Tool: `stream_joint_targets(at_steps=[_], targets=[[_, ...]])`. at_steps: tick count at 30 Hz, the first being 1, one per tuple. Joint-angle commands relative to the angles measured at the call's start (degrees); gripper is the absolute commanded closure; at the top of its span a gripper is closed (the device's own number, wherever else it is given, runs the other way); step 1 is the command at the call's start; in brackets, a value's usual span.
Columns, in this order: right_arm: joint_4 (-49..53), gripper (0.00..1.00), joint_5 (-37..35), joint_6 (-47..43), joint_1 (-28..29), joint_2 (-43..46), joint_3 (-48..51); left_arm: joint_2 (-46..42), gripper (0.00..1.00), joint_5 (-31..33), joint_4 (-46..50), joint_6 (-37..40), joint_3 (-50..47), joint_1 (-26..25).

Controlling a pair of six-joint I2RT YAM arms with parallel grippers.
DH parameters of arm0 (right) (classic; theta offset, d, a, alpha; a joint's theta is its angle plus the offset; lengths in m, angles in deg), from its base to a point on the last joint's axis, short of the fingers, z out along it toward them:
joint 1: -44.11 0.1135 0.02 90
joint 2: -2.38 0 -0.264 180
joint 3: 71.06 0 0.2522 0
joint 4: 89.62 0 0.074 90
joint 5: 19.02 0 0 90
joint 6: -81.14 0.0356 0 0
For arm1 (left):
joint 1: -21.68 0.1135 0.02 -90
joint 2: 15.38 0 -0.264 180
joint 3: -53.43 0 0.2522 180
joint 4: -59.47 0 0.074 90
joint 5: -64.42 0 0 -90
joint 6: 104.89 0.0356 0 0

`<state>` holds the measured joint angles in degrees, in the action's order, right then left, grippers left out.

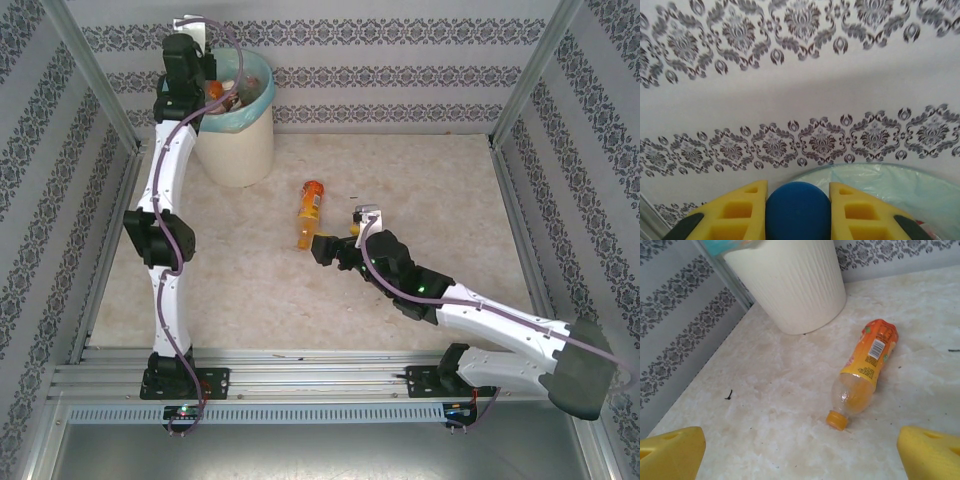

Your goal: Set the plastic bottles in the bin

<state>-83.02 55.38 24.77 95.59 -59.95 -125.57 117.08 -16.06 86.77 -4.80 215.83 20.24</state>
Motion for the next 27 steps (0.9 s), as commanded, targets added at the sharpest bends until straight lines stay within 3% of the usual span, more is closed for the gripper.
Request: stream_joint_targets(at_steps=[1, 4, 11, 15, 21, 27], targets=[[0.21, 0.02, -1.85, 4.56, -0.58, -0.91, 0.54, 0.08, 0.67, -2.04, -2.51, -1.53, 1.02, 1.69], [0.04, 0.02, -1.24, 5.29, -0.75, -1.91, 0.16, -0.04, 0.44, -3.09, -2.48, -3.02, 1.37, 1.61], [0.66, 0.02, -0.85, 6.07, -1.04, -3.26, -0.56, -0.81, 0.31, -5.93, -2.36, -5.5, 2.01, 1.66], [0.66, 0.02, -0.55, 6.15, -1.12, -3.23, -0.34, -0.95, 0.33, -6.28, -1.27, -6.16, 2.01, 1.62], [0.32, 0.02, -0.97, 6.71, -1.21, -3.02, 0.58, 0.1, 0.63, -7.96, 1.88, -8.51, 1.4, 1.55], [0.33, 0.02, -0.32, 7.45, -1.21, -4.12, 0.32, 2.76, 0.56, -14.84, 3.0, -14.58, 0.68, 0.61]])
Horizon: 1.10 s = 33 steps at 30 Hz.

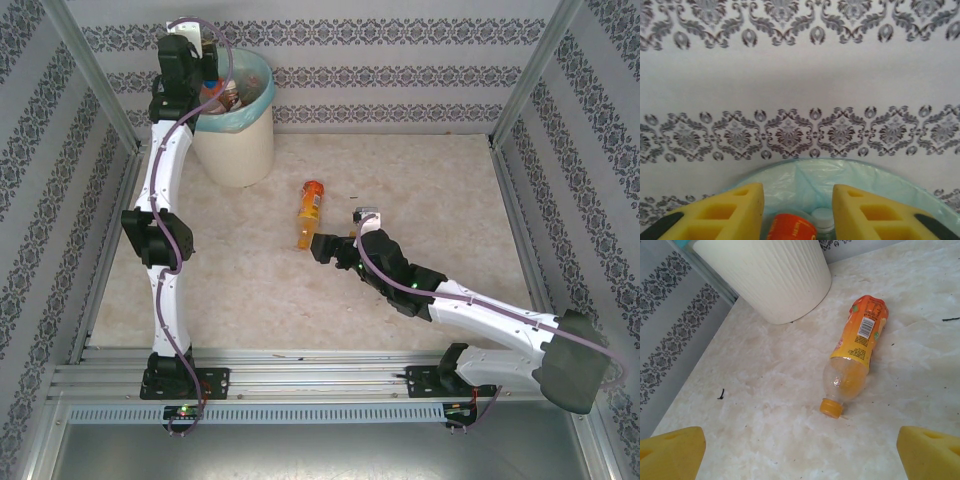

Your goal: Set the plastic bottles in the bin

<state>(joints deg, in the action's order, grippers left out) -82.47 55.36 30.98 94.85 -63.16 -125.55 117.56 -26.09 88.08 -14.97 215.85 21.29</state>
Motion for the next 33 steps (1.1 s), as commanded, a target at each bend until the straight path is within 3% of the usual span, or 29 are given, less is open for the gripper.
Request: stream_joint_targets(at_steps=[1, 10, 16, 23, 33], targets=[[-0.21, 0.02, -0.14, 1.29, -0.49, -1.08, 0.17, 2.8, 0.54, -6.48, 1.45, -5.71, 0.73, -0.65], [0.34, 0.02, -0.01, 1.57, -0.56, -1.46, 0.12, 3.93, 0.53, -10.47, 1.75, -11.51, 2.57, -1.24], [0.13, 0.02, -0.05, 1.78, -0.55, -1.87, 0.15, 0.91, 0.56, -6.72, 6.89, -10.92, 2.73, -0.9], [0.3, 0.02, 0.56, 2.0, -0.73, -3.19, -0.31, 0.14, 0.59, -4.67, 15.96, -17.09, 3.39, 2.8], [0.28, 0.02, 2.03, 2.88, -0.82, -4.71, -0.82, 3.81, 0.59, -9.12, 19.7, -18.41, 4.11, 3.85]])
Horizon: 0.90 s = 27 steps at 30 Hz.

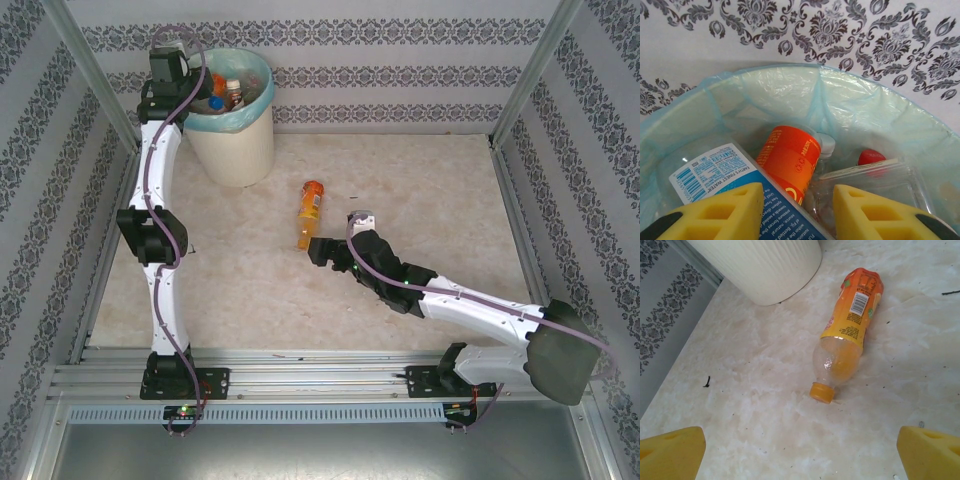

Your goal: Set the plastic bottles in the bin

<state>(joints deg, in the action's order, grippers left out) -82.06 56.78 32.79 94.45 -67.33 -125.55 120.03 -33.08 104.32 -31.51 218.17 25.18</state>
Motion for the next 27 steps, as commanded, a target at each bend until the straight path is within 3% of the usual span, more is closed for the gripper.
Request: stream_joint_targets(at_steps=[1, 7, 11, 17, 22, 27], targets=[[-0.09, 0.02, 0.7, 1.07, -0.43, -0.59, -0.97, 1.5, 0.59, -2.33, 3.25, -2.1, 2.26, 0.01], [4.0, 0.02, -1.23, 0.13, -0.44, -1.94, -3.97, -1.46, 0.57, -2.16, 0.73, -3.97, 4.32, -0.01], [10.06, 0.02, -6.19, -1.22, -0.73, -4.94, -8.84, -6.9, 0.54, -2.07, -1.75, -4.92, 4.19, -0.17], [16.47, 0.02, -6.83, -3.56, -2.8, -13.17, -18.3, -16.16, 0.51, -1.61, 0.29, -2.93, 1.09, -1.05], [19.6, 0.02, -4.97, -3.37, -5.72, -23.17, -26.33, -26.95, 0.49, -1.14, -1.63, 0.57, -14.53, -5.05], [22.2, 0.05, -2.52, -3.26, -7.83, -35.4, -35.17, -39.0, 0.46, 2.91, -8.18, 7.75, -36.71, -13.39]])
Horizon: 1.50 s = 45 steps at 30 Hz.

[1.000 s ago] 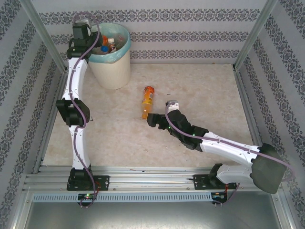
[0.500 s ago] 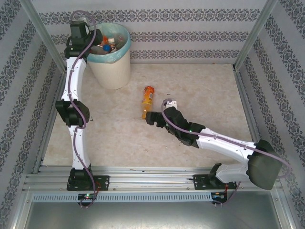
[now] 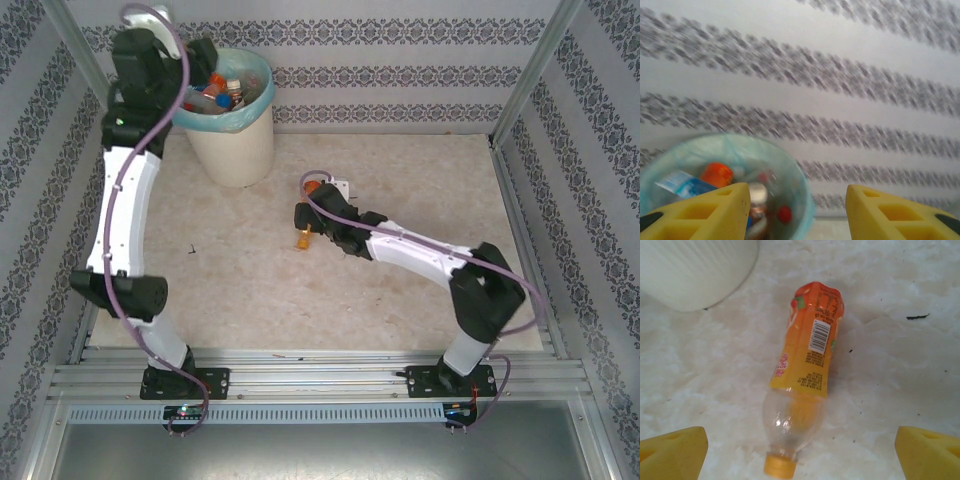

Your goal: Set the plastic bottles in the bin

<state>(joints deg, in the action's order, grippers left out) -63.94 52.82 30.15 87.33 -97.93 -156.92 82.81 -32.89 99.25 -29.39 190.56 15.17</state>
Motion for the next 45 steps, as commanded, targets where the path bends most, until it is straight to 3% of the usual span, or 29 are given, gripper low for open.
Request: stream_joint_targets(at_steps=[1, 7, 13, 21, 25, 29, 32, 41, 45], targets=[[4.86, 0.06, 2.38, -0.57, -1.02, -7.02, -5.64, -4.27, 0.45, 3.23, -4.93, 6.33, -13.99, -4.95], [6.41, 0.08, 5.67, -0.31, -2.31, -16.41, -12.54, -16.57, 0.44, 4.55, -11.71, 6.39, -34.71, -9.55], [5.94, 0.17, 6.84, 0.87, -4.06, -21.23, -15.84, -24.21, 0.43, 5.63, -13.49, 6.41, -46.29, -9.99], [3.91, 0.31, 12.29, 2.31, -5.52, -21.97, -14.62, -27.7, 0.4, 6.89, -14.12, 7.03, -49.2, -9.86], [1.48, 0.36, 11.54, 1.91, -5.5, -16.55, -9.67, -28.16, 0.32, 5.45, -12.99, 6.42, -47.52, -9.85], [-6.16, 0.39, 13.3, 1.21, -5.48, -7.77, -1.25, -24.37, 0.29, 4.58, -2.52, 4.64, -39.79, -9.54], [-12.18, 0.42, 17.4, -0.2, -5.41, 0.2, 4.75, -22.79, 0.25, -1.02, 1.77, 2.96, -35.47, -9.13], [-28.5, 0.44, 33.87, -2.82, -4.62, 18.75, 18.78, -20.06, 0.23, -30.82, -4.4, -7.25, -33.91, -8.19], [-31.51, 0.45, 35.24, -6.58, -3.12, 25.68, 21.29, -17.0, 0.25, -42.1, -8.34, -14.35, -34.28, -8.21]])
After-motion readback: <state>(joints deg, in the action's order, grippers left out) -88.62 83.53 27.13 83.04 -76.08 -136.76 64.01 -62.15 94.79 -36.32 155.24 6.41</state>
